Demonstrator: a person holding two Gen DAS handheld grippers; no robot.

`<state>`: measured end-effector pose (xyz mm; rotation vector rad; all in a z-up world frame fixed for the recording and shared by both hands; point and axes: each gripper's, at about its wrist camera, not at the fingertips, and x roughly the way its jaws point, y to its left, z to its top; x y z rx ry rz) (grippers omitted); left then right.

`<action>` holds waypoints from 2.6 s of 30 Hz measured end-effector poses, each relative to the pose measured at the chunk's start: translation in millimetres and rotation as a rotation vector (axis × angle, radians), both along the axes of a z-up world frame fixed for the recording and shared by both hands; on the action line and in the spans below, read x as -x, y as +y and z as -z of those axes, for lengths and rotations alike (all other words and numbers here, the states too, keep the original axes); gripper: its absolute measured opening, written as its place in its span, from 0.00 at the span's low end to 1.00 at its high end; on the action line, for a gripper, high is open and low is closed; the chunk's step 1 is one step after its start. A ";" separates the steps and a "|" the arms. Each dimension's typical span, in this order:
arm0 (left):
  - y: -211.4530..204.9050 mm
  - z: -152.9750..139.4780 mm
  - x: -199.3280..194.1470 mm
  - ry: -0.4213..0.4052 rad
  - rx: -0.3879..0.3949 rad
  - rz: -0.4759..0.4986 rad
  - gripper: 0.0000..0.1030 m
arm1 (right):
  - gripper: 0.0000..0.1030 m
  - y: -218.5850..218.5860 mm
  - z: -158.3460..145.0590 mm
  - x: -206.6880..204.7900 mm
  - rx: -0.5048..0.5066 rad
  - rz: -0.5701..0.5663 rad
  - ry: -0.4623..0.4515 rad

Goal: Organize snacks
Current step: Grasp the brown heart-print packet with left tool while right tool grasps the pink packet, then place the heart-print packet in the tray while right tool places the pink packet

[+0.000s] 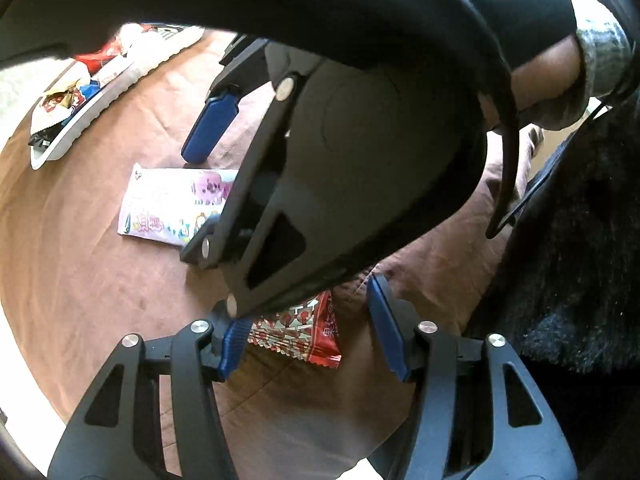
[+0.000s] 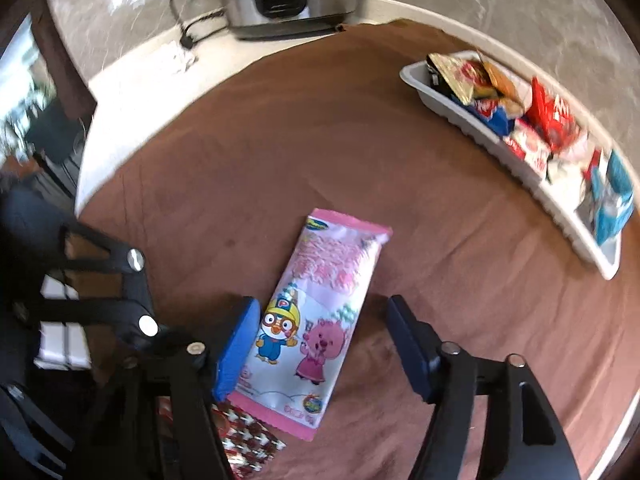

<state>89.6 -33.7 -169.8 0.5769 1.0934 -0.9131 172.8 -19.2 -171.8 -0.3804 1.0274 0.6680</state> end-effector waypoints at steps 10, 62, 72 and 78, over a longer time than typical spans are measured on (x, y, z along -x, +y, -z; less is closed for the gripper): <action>10.8 4.0 -5.3 -0.021 0.020 -0.055 0.29 | 0.41 -31.7 -3.0 -6.0 -0.011 0.055 -0.001; 56.2 -95.2 -248.5 0.028 0.352 -0.478 0.24 | 0.41 -139.3 -104.8 -107.9 -0.401 0.465 -0.034; 48.7 -108.8 -298.5 0.004 0.374 -0.498 0.24 | 0.41 -138.0 -111.6 -140.1 -0.419 0.493 -0.060; 39.1 -107.3 -322.5 0.002 0.380 -0.507 0.24 | 0.41 -142.3 -108.5 -161.2 -0.430 0.509 -0.059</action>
